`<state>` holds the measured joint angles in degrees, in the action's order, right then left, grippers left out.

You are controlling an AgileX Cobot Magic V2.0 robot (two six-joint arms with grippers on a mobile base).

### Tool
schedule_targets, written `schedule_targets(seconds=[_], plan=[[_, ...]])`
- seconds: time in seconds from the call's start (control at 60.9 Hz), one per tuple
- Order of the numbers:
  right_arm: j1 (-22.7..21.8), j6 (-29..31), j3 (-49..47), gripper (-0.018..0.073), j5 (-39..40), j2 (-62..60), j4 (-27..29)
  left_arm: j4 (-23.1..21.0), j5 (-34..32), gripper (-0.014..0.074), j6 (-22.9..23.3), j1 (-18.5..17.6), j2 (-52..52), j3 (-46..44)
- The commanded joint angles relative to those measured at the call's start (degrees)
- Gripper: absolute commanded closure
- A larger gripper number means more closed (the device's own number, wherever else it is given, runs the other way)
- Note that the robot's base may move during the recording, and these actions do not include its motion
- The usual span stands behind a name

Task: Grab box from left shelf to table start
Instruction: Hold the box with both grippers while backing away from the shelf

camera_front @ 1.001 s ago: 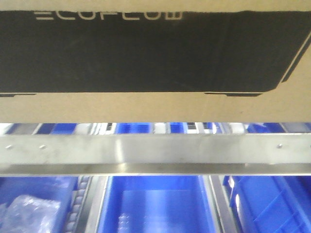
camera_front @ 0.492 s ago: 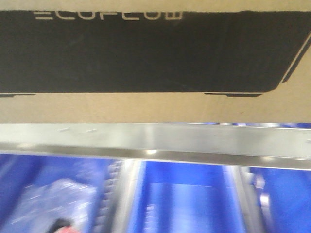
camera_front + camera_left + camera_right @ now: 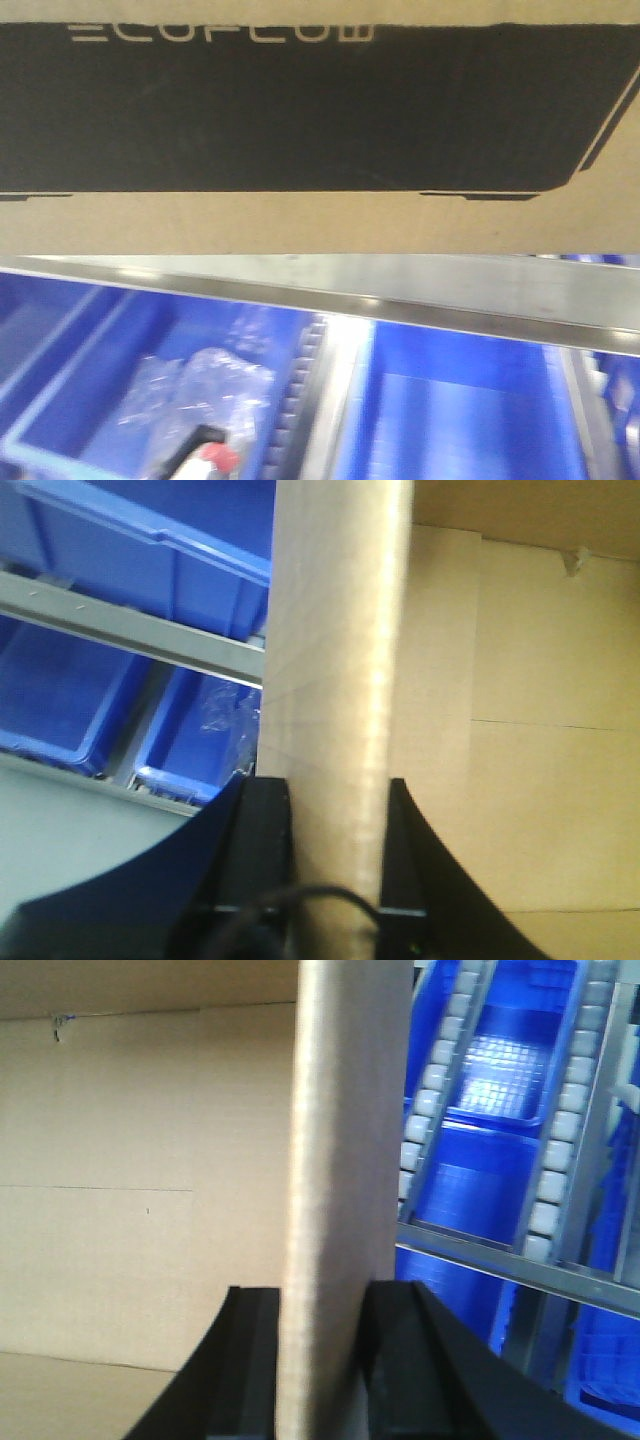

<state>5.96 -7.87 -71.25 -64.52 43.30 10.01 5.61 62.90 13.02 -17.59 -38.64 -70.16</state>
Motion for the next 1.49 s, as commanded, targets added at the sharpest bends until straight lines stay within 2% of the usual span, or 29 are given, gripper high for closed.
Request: schedule_targets(seconds=[0.0,1.477], plan=[[-0.5,-0.1,-1.7,0.0541,4.9,0.2,-6.0,-0.3,-10.6,0.0682,1.8,-0.3,1.0,-2.6],[-0.5,-0.1,-1.7,0.0541,4.9,0.2,-6.0,-0.5,-11.4,0.0682,1.8,-0.3,1.0,-2.6]])
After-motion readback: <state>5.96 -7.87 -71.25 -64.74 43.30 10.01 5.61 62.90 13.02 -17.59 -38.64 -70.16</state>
